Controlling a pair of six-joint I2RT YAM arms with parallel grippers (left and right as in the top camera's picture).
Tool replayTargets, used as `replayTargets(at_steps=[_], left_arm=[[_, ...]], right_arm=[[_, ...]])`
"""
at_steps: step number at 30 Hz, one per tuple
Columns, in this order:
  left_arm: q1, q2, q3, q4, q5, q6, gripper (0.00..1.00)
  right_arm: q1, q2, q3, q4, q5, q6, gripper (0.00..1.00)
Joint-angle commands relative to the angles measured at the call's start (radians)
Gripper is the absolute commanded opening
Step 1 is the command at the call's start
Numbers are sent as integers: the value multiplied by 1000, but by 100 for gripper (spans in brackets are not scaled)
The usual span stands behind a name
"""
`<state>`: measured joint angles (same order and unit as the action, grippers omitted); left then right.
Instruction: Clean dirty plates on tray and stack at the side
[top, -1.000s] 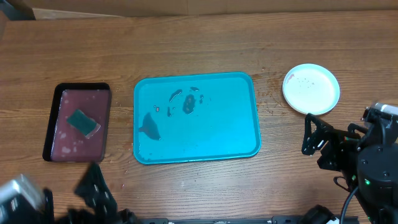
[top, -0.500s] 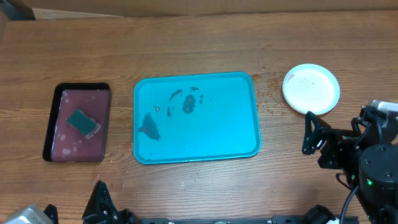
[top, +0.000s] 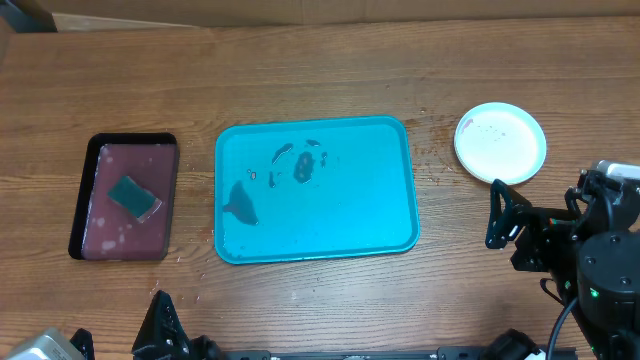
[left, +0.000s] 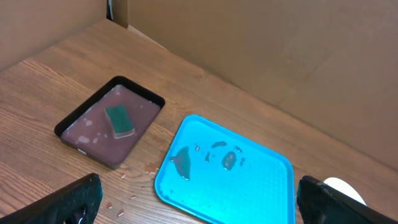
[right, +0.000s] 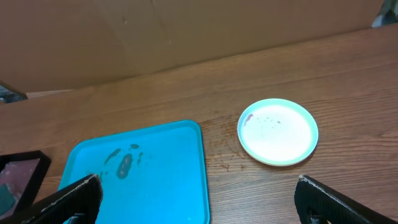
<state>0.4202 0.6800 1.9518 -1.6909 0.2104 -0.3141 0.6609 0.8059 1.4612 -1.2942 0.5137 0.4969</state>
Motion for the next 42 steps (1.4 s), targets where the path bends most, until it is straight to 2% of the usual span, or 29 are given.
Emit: replayTargets(at_steps=[1,10,15,18,23,27,29,32,42], left_arm=[[-2,3,0,2,18,-7,100],[-2,3,0,2,18,-7,100],[-2,3,0,2,18,-7,100],[-2,3,0,2,18,-7,100],[-2,3,0,2,19,-7,100],[-2,3,0,2,18,-7,100],[-2,3,0,2,18,-7,99],[-2,3,0,2,18,-7,99],[-2,3,0,2,19,-7,100]], right_arm=[[-3,-8,-2,6,16,-8,100],[-3,-8,-2,3,16,-7,100],[-4,-9,-14,-88,-39,-7,100],[-28,-10,-62,-82,-55,-7,100],[-173,-30,-214,100,-116,-26,100],[-316,-119,-411,356,-353,-210,100],[-368,-181,-513,480,-440,-244,100],[-436,-288,-669,629,-504,-243,100],[-526,-613,-1072,900,-548,-242,100]])
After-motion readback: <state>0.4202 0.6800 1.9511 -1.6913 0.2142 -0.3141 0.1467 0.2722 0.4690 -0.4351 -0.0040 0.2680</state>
